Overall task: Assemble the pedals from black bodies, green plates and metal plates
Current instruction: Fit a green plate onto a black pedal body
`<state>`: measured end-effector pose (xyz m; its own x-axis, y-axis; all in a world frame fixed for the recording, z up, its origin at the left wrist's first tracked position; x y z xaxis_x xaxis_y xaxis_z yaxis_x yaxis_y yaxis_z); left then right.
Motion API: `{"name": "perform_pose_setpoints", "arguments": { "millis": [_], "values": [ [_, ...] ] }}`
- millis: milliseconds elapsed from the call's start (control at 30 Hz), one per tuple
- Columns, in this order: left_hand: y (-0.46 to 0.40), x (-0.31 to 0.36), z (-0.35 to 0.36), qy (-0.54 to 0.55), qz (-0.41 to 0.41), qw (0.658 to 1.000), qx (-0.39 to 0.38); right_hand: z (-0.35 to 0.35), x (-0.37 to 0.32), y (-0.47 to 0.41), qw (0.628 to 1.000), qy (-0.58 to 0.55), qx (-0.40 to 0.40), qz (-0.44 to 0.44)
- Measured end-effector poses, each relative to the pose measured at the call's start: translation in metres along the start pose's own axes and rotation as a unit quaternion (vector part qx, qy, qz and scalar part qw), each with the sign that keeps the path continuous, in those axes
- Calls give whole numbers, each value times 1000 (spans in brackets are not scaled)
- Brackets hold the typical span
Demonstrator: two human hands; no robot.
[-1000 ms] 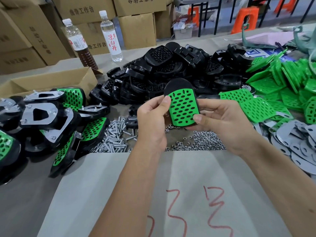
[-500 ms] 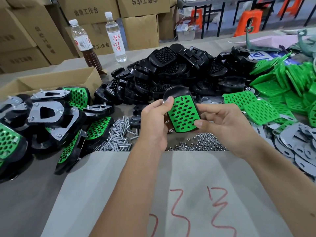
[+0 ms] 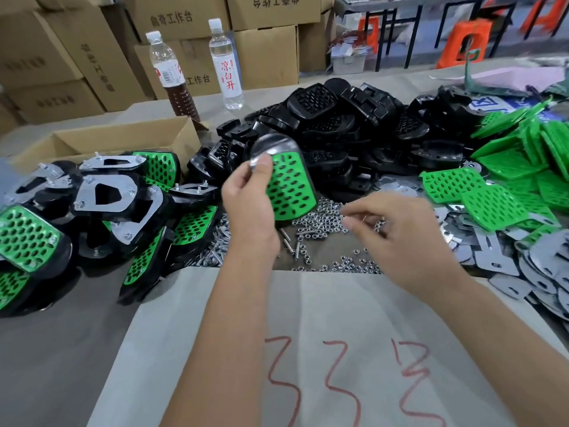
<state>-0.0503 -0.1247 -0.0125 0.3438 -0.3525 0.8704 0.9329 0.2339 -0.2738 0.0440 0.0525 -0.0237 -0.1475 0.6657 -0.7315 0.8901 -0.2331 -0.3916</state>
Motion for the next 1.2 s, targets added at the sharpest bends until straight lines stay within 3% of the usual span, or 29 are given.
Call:
{"name": "perform_pose_setpoints", "arguments": {
  "millis": [100,167,300,467,533,633,700,767,900,1000,1200],
  "values": [
    [-16,8,-19,29,20,999,33,27,-35,-3,988,91,-92,-89],
    [-21,11,-28,59,15,997,48,53,-53,-6,976,130,-153,-90],
    [-26,15,-40,154,-19,985,74,94,-75,-13,956,234,-167,-51],
    [-23,15,-39,137,-27,988,73,104,-81,-21,926,328,-174,-67],
    [-20,14,-33,108,-22,992,61,98,-78,-23,947,275,-162,-46],
    [-13,16,-22,65,-14,997,36,73,-55,-22,989,34,-105,101],
    [-5,16,-13,30,-14,999,15,51,-34,-14,974,-120,-78,177],
    [8,12,-2,-11,-28,999,-25,31,-16,-8,958,-197,-56,199],
    [41,-10,13,-123,-83,982,-118,4,9,1,942,-258,29,214],
    [52,-16,14,-188,-94,966,-152,-2,14,2,926,-316,49,203],
    [52,-14,15,-228,-60,958,-160,-6,6,0,950,-274,70,134]
  ]
}}
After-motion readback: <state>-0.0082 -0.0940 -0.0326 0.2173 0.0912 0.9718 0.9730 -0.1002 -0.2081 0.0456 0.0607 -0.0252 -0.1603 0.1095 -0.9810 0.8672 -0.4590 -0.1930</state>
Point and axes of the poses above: each hand's wrist, its own y-axis away from the middle knuckle, its own z-axis out of the palm, x = y × z, the point moved 3 cm from there along -y, towards the middle knuckle, and after that the axes turned 15 degrees about z, right-handed, at the moved point
